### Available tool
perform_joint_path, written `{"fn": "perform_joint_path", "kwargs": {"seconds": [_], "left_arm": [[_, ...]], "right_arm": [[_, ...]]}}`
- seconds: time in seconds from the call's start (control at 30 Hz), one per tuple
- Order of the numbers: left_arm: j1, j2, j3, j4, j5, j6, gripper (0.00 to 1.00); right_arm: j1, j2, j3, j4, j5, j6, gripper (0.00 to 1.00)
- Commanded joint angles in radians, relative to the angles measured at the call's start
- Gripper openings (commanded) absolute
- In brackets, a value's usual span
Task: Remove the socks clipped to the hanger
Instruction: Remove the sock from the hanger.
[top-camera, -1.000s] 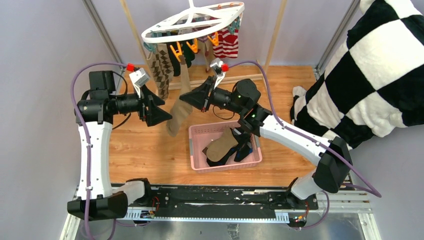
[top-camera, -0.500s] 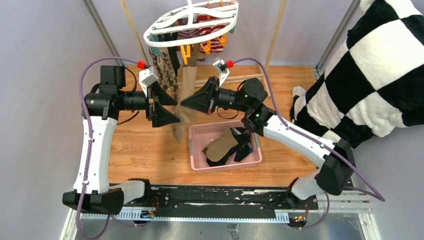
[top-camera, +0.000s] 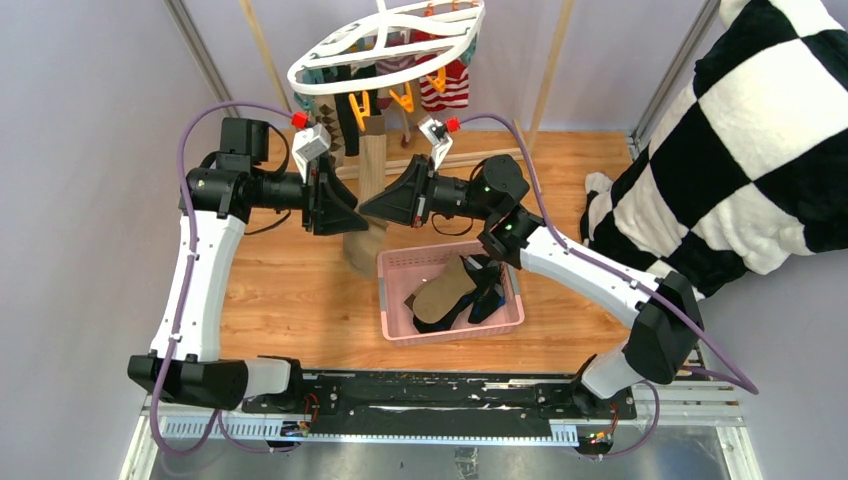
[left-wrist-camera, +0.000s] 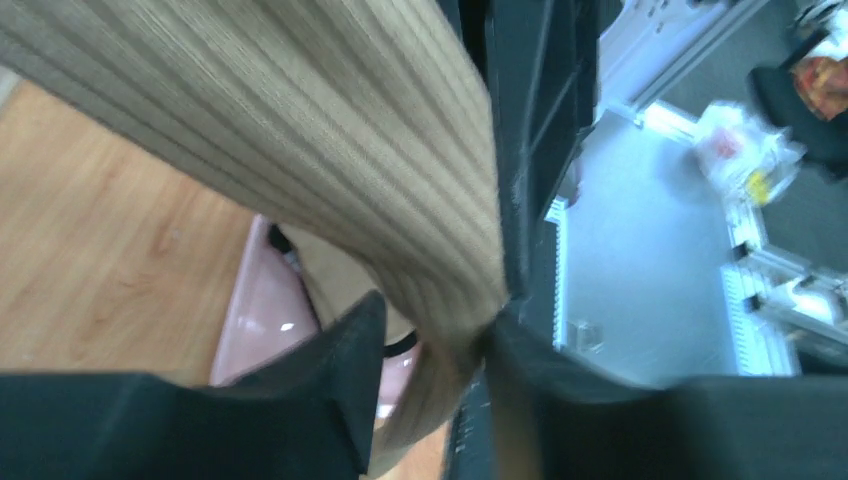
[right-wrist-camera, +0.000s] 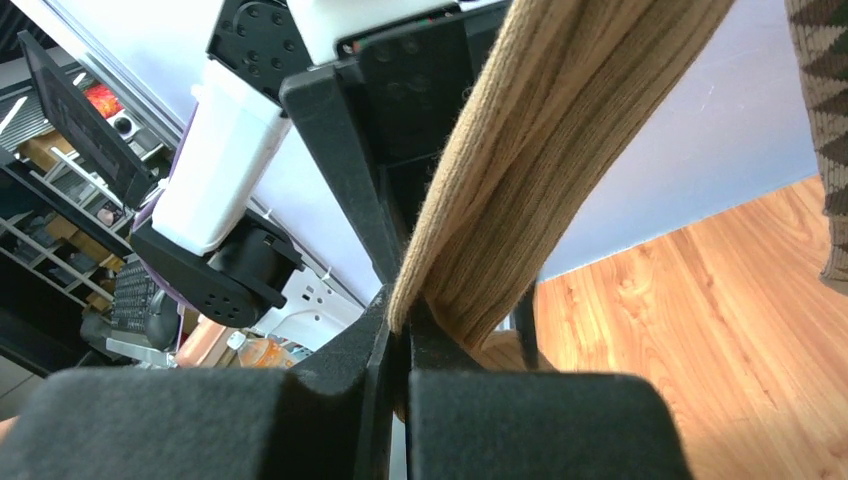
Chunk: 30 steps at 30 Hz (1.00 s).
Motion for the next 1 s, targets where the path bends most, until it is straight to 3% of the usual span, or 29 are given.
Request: {"fn": "perform_joint_path", "kwargs": {"seconds": [0.0, 0.1, 0.13, 0.27, 0.47, 0.77, 0.97], "left_arm": [[-0.007, -0.011, 0.016, -0.008, 0.021, 0.009, 0.32], [-0.007, -0.029, -0.003, -0.009, -0.006, 0.019, 0.03], [-0.007, -0.036, -0.005, -0.009, -0.014, 0.019, 0.00], [-0.007, -0.061, -0.018, -0.008, -0.042, 0.020, 0.00], [-0.007, -0.081, -0.036, -0.008, -0.061, 0.022, 0.00], [-0.009, -0.093, -0.022, -0.009, -0.100, 0.007, 0.00], [-0.013, -0.087, -0.008, -0.007, -0.118, 0.002, 0.00]], "right_arm": [[-0.011, 0.017, 0.042, 0.008, -0.042, 0.027, 0.08], [-0.010, -0.001, 0.054, -0.096, 0.038, -0.046, 0.19], [-0.010, -0.012, 0.055, -0.128, 0.064, -0.072, 0.24], [-0.010, -0.049, 0.057, -0.192, 0.212, -0.147, 0.45], [-0.006, -0.027, 0.211, -0.365, 0.392, -0.272, 0.66], [0.084, 0.120, 0.502, -0.561, 0.760, -0.564, 0.82], [0.086, 0.195, 0.625, -0.593, 0.806, -0.593, 0.83]]}}
